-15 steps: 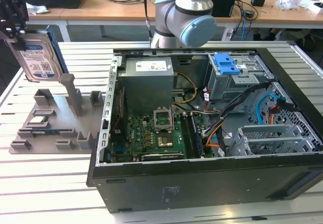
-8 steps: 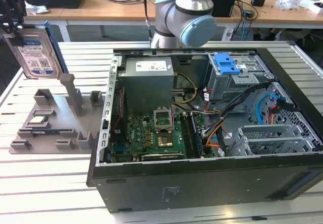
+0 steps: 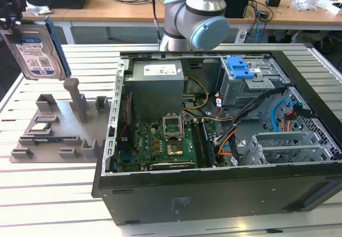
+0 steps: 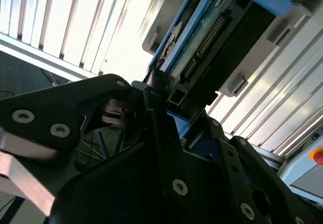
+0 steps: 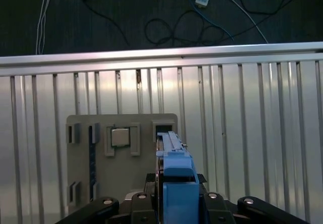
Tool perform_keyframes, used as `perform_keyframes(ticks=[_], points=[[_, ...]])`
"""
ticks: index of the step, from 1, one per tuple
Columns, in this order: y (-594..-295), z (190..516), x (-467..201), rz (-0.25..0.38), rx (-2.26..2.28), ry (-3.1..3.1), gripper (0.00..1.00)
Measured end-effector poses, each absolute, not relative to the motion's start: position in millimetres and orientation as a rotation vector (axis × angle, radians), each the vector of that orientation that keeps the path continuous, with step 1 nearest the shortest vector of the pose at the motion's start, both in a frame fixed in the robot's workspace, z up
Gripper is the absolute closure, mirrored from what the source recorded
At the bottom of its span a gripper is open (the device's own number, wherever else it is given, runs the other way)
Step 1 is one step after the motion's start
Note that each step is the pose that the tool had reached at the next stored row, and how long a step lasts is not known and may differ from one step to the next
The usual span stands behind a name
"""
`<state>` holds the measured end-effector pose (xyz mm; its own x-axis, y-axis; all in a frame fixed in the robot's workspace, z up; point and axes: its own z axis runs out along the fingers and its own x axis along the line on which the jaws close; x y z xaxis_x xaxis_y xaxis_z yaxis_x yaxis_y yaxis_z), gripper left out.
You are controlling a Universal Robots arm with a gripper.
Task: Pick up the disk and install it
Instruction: 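Pick up the disk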
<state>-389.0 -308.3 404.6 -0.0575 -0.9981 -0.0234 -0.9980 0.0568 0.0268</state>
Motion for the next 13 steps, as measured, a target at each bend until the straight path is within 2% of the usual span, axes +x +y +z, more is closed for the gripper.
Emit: perform_keyframes(ticks=[13], points=[[-308,428,-389,-0.056,2.156,-2.283,0.63]])
